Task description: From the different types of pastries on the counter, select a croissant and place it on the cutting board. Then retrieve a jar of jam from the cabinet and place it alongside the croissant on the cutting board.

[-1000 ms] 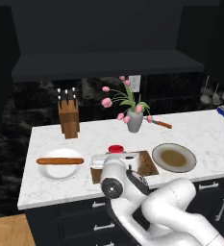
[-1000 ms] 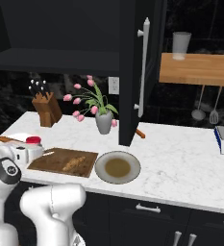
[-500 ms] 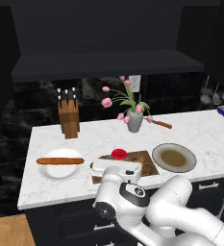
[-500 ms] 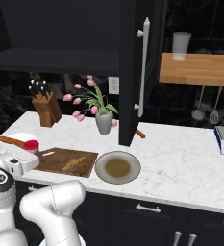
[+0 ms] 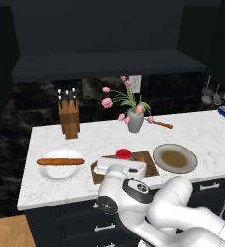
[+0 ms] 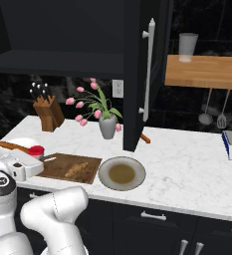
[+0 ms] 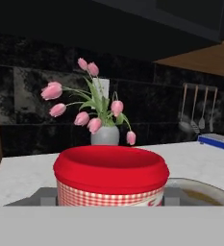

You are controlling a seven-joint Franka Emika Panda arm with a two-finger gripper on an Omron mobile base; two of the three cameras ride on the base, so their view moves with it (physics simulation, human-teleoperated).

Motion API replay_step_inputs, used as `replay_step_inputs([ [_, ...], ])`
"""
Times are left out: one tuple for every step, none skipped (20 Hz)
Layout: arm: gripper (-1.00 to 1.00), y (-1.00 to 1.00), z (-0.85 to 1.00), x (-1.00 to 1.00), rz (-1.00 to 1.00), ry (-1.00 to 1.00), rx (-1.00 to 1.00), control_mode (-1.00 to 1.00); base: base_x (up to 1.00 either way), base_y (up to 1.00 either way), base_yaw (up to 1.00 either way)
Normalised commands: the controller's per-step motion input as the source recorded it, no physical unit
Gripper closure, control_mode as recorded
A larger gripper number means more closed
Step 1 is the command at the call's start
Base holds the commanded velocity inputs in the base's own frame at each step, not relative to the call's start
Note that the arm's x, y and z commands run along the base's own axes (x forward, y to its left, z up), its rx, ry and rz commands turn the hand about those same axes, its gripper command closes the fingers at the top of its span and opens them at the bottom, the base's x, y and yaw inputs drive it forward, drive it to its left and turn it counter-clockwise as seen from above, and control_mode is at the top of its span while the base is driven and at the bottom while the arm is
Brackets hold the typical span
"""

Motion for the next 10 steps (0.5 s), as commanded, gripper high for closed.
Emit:
replay_step_inputs([
  [1.00,0.00,0.00,0.00,0.00,0.00,0.00,-1.00,0.00,0.00,0.00],
  [1.00,0.00,-0.06,0.19,0.00,-0.07,0.00,-1.00,0.00,0.00,0.00],
  [1.00,0.00,-0.43,0.47,0.00,-0.04,0.01,-1.00,0.00,0.00,0.00],
  [1.00,-0.06,-0.49,0.72,0.00,-0.01,0.03,-1.00,0.00,0.00,0.00],
  [1.00,-0.01,-0.51,0.64,0.00,0.00,0.01,-1.00,0.00,0.00,0.00],
  [1.00,0.00,0.00,0.00,0.00,0.00,0.00,-1.00,0.00,0.00,0.00],
  [1.00,0.00,-0.06,0.00,0.00,-0.04,0.00,-1.00,0.00,0.00,0.00],
  [1.00,-0.29,-1.00,0.04,0.00,0.03,0.00,-1.00,0.00,0.00,0.00],
  [1.00,-0.46,-1.00,0.16,0.00,0.05,0.00,-1.00,0.00,0.00,0.00],
  [1.00,-0.39,-1.00,0.23,0.00,0.00,0.00,-1.00,0.00,0.00,0.00],
])
